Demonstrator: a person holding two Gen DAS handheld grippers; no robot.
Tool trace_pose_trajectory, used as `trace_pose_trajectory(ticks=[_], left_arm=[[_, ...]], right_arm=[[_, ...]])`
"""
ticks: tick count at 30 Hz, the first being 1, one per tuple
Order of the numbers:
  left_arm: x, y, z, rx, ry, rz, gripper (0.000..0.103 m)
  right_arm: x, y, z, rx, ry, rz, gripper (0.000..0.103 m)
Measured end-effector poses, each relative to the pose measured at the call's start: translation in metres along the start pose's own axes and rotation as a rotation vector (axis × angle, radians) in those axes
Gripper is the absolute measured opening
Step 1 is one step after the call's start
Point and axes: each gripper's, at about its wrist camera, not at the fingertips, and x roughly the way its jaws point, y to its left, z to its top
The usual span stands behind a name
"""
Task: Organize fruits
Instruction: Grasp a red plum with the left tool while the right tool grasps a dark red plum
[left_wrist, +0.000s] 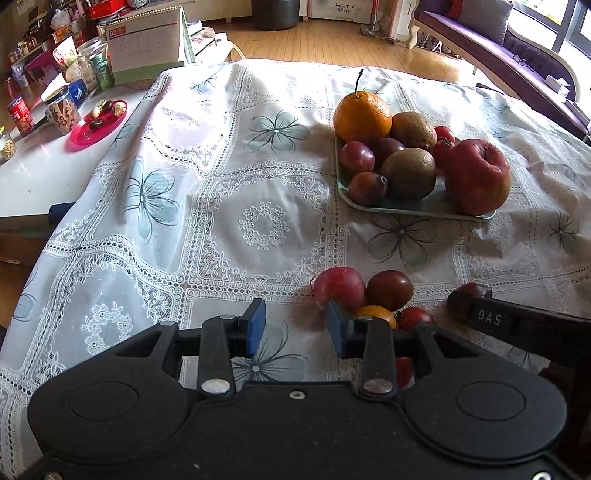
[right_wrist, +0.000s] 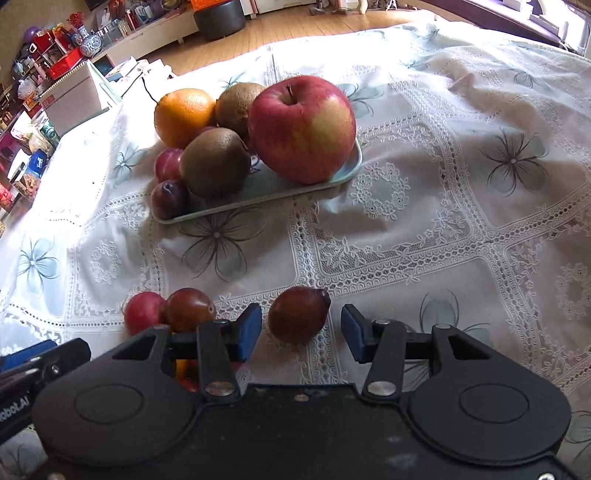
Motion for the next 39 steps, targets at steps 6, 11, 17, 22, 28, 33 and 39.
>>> trace_pose_trajectory(ticks=[6, 11, 17, 22, 28, 33, 39], left_arm=[[0.012, -0.012, 0.008, 0.019, 0.003, -0.028, 0.045], [0.028, -0.026, 0.014, 0.025, 0.034, -0.013, 0.045], [0.047, -0.036, 0.012, 0.043, 0.062, 0.010, 0.048], [0.049, -0.040, 0.013, 0.032, 0.027, 0.044, 0.052], [0.056, -0.038, 0.025, -0.027, 0.052, 0.051, 0.053], [0.064, -0.047, 0.034, -0.011, 0.061, 0.092, 0.053], [0.070, -0.055, 0.048, 0.017, 0.078, 0.116, 0.051]], right_arm=[[-0.005, 0.002, -0.006, -0.026, -0.033, 0.011, 0.038], [-0.029, -0.005, -0.010, -0.014, -0.069, 0.050, 0.038], [-0.052, -0.017, -0.017, -0.017, -0.093, 0.078, 0.038], [-0.059, -0.023, -0.028, -0.021, -0.088, 0.094, 0.038], [-0.060, -0.030, -0.037, -0.018, -0.080, 0.090, 0.038], [-0.066, -0.039, -0.039, 0.002, -0.077, 0.102, 0.038], [-0.069, -0.048, -0.041, 0.023, -0.074, 0.114, 0.038]])
